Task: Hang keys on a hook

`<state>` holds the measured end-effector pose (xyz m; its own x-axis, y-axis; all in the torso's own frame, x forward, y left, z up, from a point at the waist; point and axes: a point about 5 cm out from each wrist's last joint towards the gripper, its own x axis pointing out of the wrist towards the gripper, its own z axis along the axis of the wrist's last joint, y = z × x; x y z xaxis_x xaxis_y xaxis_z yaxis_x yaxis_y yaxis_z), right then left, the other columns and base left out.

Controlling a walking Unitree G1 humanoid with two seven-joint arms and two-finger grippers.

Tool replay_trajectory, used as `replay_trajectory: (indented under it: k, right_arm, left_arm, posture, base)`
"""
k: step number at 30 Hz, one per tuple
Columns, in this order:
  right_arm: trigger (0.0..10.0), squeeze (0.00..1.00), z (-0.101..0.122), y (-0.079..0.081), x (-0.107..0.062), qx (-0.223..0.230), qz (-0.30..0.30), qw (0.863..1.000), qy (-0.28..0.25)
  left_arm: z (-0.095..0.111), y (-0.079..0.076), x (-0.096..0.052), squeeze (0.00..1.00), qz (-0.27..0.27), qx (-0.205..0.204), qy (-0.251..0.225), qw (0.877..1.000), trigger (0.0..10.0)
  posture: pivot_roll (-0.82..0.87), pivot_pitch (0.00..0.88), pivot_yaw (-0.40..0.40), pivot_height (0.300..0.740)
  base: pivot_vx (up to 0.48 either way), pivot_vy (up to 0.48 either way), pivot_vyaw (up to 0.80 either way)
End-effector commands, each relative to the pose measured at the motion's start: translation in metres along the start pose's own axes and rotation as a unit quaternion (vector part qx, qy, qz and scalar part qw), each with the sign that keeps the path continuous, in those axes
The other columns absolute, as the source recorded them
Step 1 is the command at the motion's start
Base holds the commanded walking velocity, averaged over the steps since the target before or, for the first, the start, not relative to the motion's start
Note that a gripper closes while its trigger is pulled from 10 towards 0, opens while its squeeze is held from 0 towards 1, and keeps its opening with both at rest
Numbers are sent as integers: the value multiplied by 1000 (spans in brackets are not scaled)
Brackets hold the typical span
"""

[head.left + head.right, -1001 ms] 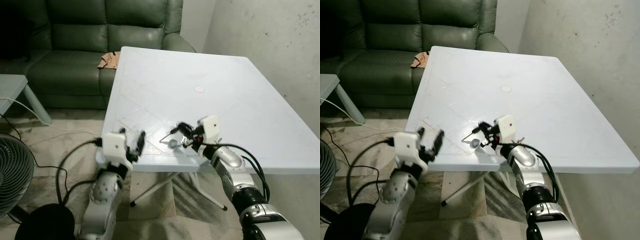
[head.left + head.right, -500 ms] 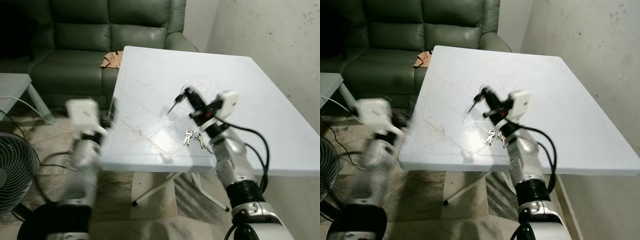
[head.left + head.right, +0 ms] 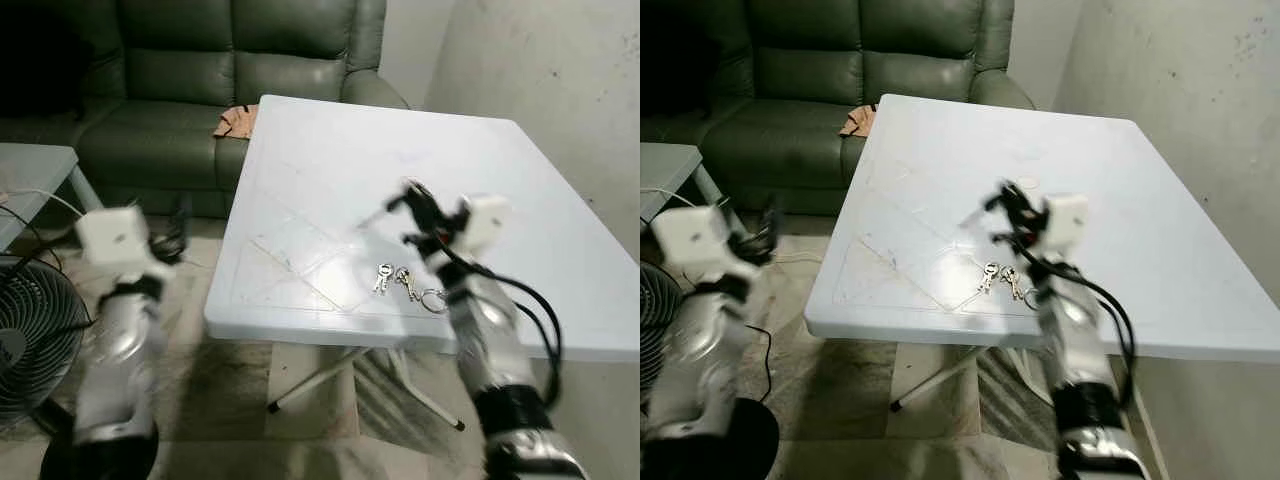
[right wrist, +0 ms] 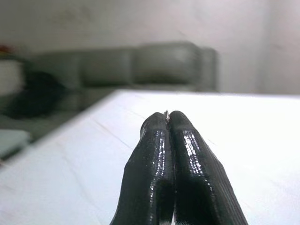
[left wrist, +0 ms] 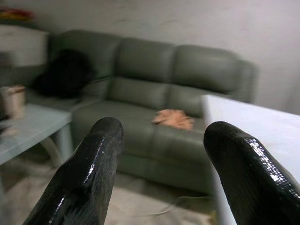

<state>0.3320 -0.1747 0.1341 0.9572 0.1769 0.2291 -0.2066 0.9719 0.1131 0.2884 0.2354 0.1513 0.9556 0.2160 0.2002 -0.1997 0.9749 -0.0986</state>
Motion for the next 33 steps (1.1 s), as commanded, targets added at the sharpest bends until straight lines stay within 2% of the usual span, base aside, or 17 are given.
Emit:
replay_trajectory:
  k: [1, 3, 5, 12, 15, 20, 29, 33]
  right_arm:
    - [10000, 0, 7, 5, 3, -8, 6, 1000, -8]
    - [10000, 0, 4, 6, 2, -6, 3, 1000, 0]
    - [10000, 0, 1, 9, 2, -25, 1, 1000, 8]
    - [10000, 0, 2, 11, 2, -52, -8, 999, 13]
    - [10000, 0, 1, 13, 0, -56, -5, 998, 13]
    - [10000, 0, -12, 25, -14, -51, 7, 998, 31]
    - [10000, 0, -9, 29, -10, -58, 8, 998, 38]
    - [10000, 0, -7, 28, -8, -64, 8, 997, 43]
  left_arm:
    - [-1, -5, 1, 0, -8, -5, 5, 1000, 10000]
    - [-5, -4, 0, 0, -4, -7, 13, 1000, 10000]
    - [-8, -5, -1, 0, -8, -12, 22, 1000, 10000]
    - [-6, -11, 0, 0, -27, -19, 24, 999, 10000]
    - [-7, -13, -3, 0, -32, -15, 24, 999, 10000]
    - [-19, -23, -18, 0, -49, -19, 43, 998, 10000]
    - [-17, -29, -20, 0, -64, -23, 40, 997, 10000]
    - [-12, -26, -16, 0, -63, -20, 33, 997, 10000]
  posture:
    - [-107, 0, -54, 724]
    - [-107, 0, -54, 724]
    - [-109, 0, -53, 724]
    - [-112, 0, -46, 724]
    - [-113, 0, -45, 724]
    - [-119, 0, -40, 724]
    - [-117, 0, -41, 724]
    - [-118, 0, -43, 724]
  base:
    - [0, 0, 0]
    - [0, 0, 0]
    - [0, 0, 0]
    - [0, 0, 0]
    - [0, 0, 0]
    - [0, 0, 0]
    - [0, 0, 0]
    - [0, 0, -578]
